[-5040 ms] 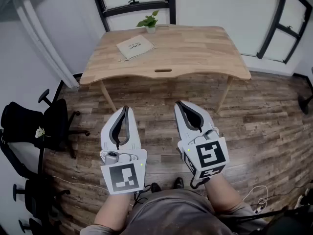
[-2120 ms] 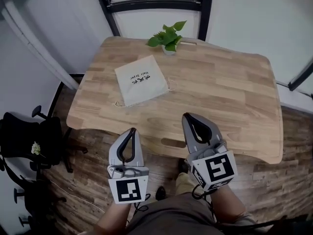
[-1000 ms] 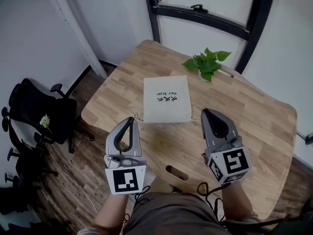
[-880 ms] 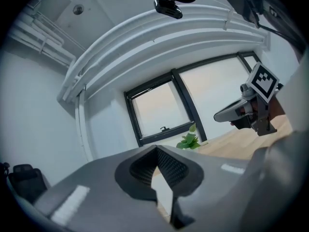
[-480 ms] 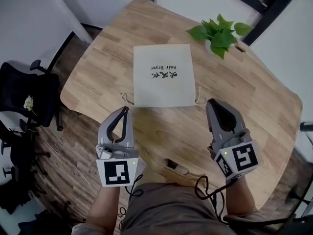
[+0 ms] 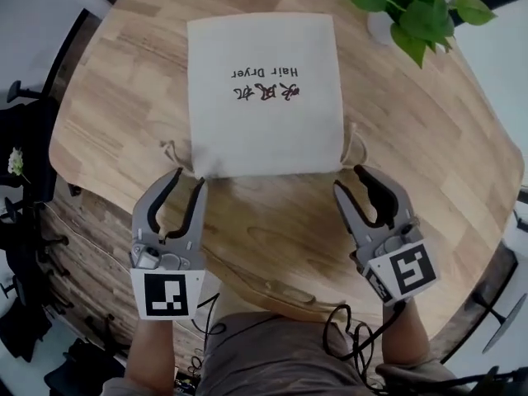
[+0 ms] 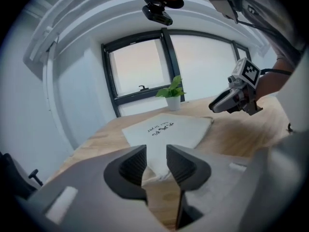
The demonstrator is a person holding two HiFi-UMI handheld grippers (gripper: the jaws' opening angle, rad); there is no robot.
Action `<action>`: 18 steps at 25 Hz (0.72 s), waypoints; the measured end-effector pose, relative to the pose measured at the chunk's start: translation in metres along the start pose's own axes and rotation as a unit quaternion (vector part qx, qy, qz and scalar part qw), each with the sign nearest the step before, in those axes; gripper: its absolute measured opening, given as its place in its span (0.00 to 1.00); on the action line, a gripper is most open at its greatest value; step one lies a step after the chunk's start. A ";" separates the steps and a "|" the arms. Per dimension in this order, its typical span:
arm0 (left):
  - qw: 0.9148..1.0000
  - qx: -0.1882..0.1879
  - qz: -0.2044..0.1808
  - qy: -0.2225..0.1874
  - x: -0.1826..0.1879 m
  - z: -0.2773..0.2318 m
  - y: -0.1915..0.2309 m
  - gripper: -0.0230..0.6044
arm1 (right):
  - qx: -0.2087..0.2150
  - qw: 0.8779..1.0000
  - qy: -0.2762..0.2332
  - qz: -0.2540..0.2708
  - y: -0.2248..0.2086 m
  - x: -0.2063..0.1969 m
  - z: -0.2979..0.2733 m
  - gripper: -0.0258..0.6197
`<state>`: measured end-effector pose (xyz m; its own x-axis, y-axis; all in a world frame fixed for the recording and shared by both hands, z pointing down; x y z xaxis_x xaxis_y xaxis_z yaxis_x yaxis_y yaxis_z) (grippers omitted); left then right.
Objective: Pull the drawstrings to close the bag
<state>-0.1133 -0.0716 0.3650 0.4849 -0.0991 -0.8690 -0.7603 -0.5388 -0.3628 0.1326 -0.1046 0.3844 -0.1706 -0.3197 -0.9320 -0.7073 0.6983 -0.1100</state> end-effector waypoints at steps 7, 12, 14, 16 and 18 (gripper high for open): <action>0.998 -0.040 0.039 0.036 -0.033 -0.006 0.000 0.35 | 0.033 0.997 0.037 0.058 -0.011 -0.018 -0.018 0.35; 0.995 -0.082 0.042 0.042 -0.040 -0.011 0.000 0.36 | 0.072 0.990 0.066 0.107 -0.014 -0.026 -0.024 0.36; 0.993 -0.098 0.038 0.046 -0.042 -0.012 0.001 0.36 | 0.082 0.984 0.091 0.129 -0.017 -0.030 -0.026 0.36; 0.991 -0.115 0.036 0.049 -0.045 -0.014 0.001 0.36 | 0.098 0.977 0.116 0.153 -0.017 -0.035 -0.027 0.35; 0.989 -0.130 0.034 0.055 -0.048 -0.015 0.002 0.35 | 0.117 0.969 0.131 0.173 -0.018 -0.036 -0.028 0.35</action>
<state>-0.1319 -0.0807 0.4105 0.4914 -0.2252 -0.8413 -0.6625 -0.7238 -0.1931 0.1323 -0.1236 0.4291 -0.5602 -0.1701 -0.8107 -0.4062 0.9093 0.0899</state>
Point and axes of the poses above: the fingertips, and each gripper's own axes: z backward along the fingers, y to its left, x out of its top, the point moved 4 cm from there along z, backward along the fingers, and after that the axes turned 11 degrees about -y, right-handed, at the moved point
